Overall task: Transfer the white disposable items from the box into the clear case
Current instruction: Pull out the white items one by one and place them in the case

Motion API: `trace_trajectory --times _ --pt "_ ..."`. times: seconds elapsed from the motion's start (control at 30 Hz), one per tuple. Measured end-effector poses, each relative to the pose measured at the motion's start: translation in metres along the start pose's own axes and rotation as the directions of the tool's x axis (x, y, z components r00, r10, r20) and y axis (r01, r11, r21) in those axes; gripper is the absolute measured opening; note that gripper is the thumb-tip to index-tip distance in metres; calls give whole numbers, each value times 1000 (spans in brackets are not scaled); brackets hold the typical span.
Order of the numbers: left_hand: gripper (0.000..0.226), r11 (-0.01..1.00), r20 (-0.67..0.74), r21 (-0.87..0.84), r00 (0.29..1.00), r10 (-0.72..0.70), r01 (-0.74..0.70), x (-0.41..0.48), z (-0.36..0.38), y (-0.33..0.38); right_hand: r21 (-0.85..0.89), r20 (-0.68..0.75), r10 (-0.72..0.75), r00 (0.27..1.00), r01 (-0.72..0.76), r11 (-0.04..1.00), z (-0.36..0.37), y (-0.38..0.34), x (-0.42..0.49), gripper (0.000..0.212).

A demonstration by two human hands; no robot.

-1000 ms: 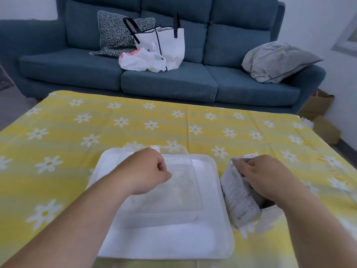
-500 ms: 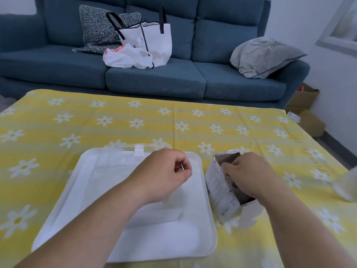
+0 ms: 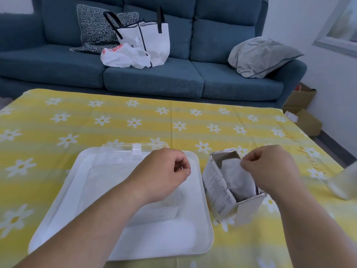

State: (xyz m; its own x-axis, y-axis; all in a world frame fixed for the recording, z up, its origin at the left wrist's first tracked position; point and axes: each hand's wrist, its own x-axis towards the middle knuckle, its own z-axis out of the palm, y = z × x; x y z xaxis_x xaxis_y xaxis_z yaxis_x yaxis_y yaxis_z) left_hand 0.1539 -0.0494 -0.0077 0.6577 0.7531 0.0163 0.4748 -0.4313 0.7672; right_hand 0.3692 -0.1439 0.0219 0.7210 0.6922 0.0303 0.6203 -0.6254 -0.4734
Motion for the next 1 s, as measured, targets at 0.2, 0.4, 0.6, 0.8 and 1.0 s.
trace_trajectory --times 0.2,0.4,0.6,0.8,1.0 --pt "7 994 -68 -107 998 -7 0 2 4 1 300 -227 -135 964 201 932 -15 -19 -9 22" --pt "16 940 -158 -341 985 -71 13 4 -1 10 880 15 -130 991 49 472 -17 -32 -17 35" --pt "50 586 182 -785 979 -97 204 -7 -13 19 947 273 -261 926 -210 244 -13 -47 -30 41" --pt "91 586 236 -793 971 40 168 -11 -16 8 925 372 -178 911 -347 156 15 -52 -34 53" --pt "14 635 -72 -772 990 -122 22 -7 -25 3 889 453 -281 846 -405 212 17 -53 -34 43"
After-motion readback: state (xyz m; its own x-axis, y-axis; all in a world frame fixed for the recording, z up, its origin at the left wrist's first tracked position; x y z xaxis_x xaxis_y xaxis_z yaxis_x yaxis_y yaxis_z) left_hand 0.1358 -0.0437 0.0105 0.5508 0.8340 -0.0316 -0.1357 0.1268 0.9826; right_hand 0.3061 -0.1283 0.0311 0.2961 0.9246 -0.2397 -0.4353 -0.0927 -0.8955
